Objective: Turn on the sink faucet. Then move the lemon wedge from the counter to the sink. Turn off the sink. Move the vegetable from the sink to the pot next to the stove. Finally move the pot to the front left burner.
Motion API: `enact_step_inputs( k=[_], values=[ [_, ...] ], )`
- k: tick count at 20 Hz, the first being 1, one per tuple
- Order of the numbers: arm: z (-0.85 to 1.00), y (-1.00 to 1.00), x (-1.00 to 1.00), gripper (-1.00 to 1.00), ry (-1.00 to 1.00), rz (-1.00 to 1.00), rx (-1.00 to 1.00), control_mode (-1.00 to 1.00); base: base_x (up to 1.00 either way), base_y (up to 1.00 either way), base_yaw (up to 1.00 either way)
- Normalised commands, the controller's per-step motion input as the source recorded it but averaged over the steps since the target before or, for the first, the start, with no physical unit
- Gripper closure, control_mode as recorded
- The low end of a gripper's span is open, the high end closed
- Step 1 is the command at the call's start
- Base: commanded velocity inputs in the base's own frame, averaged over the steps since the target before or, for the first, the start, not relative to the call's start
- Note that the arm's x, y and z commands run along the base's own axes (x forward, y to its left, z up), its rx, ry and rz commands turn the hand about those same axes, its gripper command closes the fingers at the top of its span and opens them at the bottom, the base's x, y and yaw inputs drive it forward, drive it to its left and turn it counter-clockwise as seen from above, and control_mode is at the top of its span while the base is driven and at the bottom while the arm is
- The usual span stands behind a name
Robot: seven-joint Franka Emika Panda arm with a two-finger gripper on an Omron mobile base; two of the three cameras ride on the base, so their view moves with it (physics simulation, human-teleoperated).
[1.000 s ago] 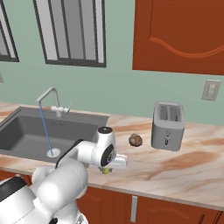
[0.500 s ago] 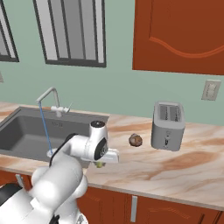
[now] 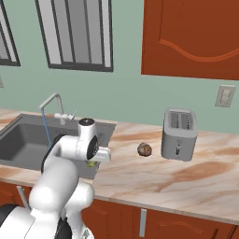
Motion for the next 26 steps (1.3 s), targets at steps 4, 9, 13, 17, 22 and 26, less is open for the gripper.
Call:
enact_step_inputs(
  k=[4,9,13,17,22,26],
  values=[
    [0.00,0.81,0.38,1.00,0.00,0.01,0.00,-1.00,0.00,0.00,0.00],
    [0.00,0.80,0.41,1.00,0.00,0.01,0.00,-1.00,0.00,0.00,0.00],
    [-0.05,0.73,0.40,1.00,0.00,0.01,0.00,-1.00,0.00,0.00,0.00],
    [-0.20,0.60,0.41,1.00,0.00,0.00,0.00,-1.00,0.00,0.00,0.00],
    [-0.32,0.31,0.30,1.00,0.00,0.00,-0.04,-1.00,0.00,0.00,0.00],
    [-0.35,0.04,0.14,1.00,0.00,0.04,-0.03,-1.00,0.00,0.00,0.00]
  ],
)
